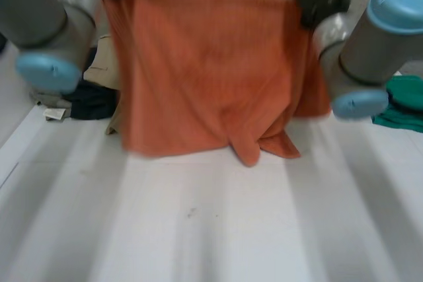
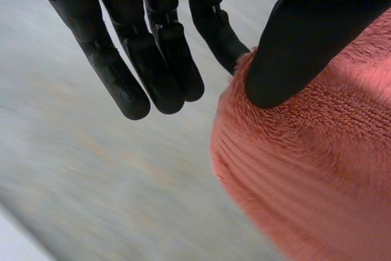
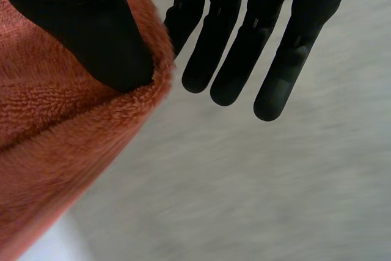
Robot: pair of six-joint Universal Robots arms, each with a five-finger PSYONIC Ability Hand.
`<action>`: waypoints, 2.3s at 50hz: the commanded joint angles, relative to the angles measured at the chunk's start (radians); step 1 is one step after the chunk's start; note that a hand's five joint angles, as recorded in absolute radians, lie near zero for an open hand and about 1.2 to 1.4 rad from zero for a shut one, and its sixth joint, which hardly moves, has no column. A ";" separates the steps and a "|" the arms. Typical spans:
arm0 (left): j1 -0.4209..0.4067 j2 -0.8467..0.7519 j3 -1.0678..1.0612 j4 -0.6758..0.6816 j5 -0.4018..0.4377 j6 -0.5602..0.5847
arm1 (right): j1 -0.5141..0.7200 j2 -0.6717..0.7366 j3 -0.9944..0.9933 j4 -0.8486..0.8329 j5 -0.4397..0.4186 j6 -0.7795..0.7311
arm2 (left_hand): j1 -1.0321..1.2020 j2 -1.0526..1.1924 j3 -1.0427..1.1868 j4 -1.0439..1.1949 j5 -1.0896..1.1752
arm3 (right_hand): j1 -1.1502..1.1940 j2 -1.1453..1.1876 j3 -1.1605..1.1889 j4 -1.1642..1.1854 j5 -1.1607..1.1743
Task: Fold the laundry.
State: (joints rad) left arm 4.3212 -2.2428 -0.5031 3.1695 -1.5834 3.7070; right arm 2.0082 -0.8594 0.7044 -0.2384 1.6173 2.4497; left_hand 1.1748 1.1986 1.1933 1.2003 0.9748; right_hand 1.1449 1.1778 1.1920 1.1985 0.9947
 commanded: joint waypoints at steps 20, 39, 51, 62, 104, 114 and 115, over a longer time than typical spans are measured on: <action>0.074 0.319 -0.751 0.116 0.058 -0.119 | -0.108 -0.277 0.610 0.077 -0.284 0.075 | 0.221 0.198 0.203 0.196 0.247 | 0.251 0.218 0.204 0.198 0.227; 0.127 0.262 -0.939 0.167 0.158 -0.121 | -0.247 -0.135 0.701 0.159 -0.379 0.322 | 0.221 0.198 0.203 0.196 0.247 | -0.330 -0.363 -0.377 -0.383 -0.354; 0.141 0.264 -0.937 0.142 0.152 -0.108 | -0.304 -0.145 0.667 0.258 -0.355 0.463 | 0.221 0.198 0.203 0.196 0.247 | -0.650 -0.683 -0.697 -0.704 -0.675; 0.149 0.273 -0.922 0.124 0.158 -0.114 | -0.332 -0.142 0.718 0.315 -0.326 0.399 | 0.221 0.198 0.203 0.196 0.247 | -0.586 -0.619 -0.633 -0.639 -0.610; 0.160 0.580 -1.250 -0.497 0.209 0.444 | -0.617 -0.527 1.024 0.923 -0.329 -0.678 | 0.221 0.198 0.203 0.196 0.247 | 0.251 0.218 0.204 0.198 0.227; 0.133 0.496 -1.137 -0.441 0.252 0.458 | -0.560 -0.480 0.943 0.811 -0.381 -0.532 | 0.221 0.198 0.203 0.196 0.247 | 0.251 0.218 0.204 0.198 0.227; 0.138 0.449 -1.091 -0.415 0.231 0.453 | -0.531 -0.451 0.908 0.768 -0.378 -0.487 | 0.221 0.198 0.203 0.196 0.247 | 0.251 0.218 0.204 0.198 0.227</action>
State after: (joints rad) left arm 4.4581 -1.6631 -1.7256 2.6592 -1.3277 4.1773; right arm 1.4014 -1.3945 1.7057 0.6539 1.2593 1.8136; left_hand 1.1747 1.2001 1.1938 1.2035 0.9747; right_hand 1.1454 1.1786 1.1884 1.1948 1.0044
